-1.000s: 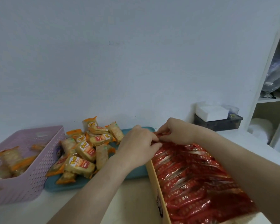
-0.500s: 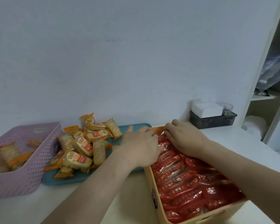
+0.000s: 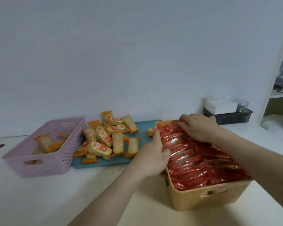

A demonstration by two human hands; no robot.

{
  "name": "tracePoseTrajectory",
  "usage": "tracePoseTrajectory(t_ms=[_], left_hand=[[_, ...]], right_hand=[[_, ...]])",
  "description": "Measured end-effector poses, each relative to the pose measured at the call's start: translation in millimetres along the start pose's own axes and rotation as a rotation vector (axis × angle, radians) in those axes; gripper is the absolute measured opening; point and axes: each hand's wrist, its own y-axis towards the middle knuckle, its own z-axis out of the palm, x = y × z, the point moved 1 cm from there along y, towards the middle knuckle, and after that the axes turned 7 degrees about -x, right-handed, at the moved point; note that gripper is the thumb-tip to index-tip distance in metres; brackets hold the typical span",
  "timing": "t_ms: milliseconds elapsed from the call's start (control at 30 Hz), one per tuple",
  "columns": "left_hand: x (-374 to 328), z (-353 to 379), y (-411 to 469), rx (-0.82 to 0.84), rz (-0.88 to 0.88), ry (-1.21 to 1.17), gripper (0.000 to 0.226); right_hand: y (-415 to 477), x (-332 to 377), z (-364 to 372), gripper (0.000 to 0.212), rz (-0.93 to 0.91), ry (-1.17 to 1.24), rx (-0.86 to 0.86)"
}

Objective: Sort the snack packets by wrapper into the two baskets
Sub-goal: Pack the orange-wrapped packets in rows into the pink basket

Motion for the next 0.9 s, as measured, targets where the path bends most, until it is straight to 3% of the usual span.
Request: tracePoseTrajectory(t_ms=[167,334,501,667,768,901], left_hand=[[-12.5,12.0,6.3,-0.156,0.039,-0.004,0.030],[-42.6,35.0,31.0,-0.181,0.049,-0.042,0.025],[-52.8,57.6,68.1,-0.188,-0.001,-0.015,0.025],[-41.5,60.7,93.1,-0.227,-0.143,-0.014,0.030],[-35.0,59.5,94.2,-0.263,-0.156,-0.094,0.038],[-20.7,63.2,82.8,-0.227,-0.076,-0.312,0.029]], right_hand=[[-13.9,1.9,-25.1,0.044,0.016,0.040,-0.014],[-20.6,-16.0,-46.9,0.041,0.014,0.193,-0.032],[-41.3,-40.0,-41.4,0.027,-0.019,0.226,-0.163],[-66.1,-32.0,-26.3,0.037,-0.113,0.386,0.007],[-68.4,-26.6,-2.8,0.039,-0.129,0.275,-0.128],[-60.2,-21.2,16.4,0.040,-0.121,0.219,-0.256]])
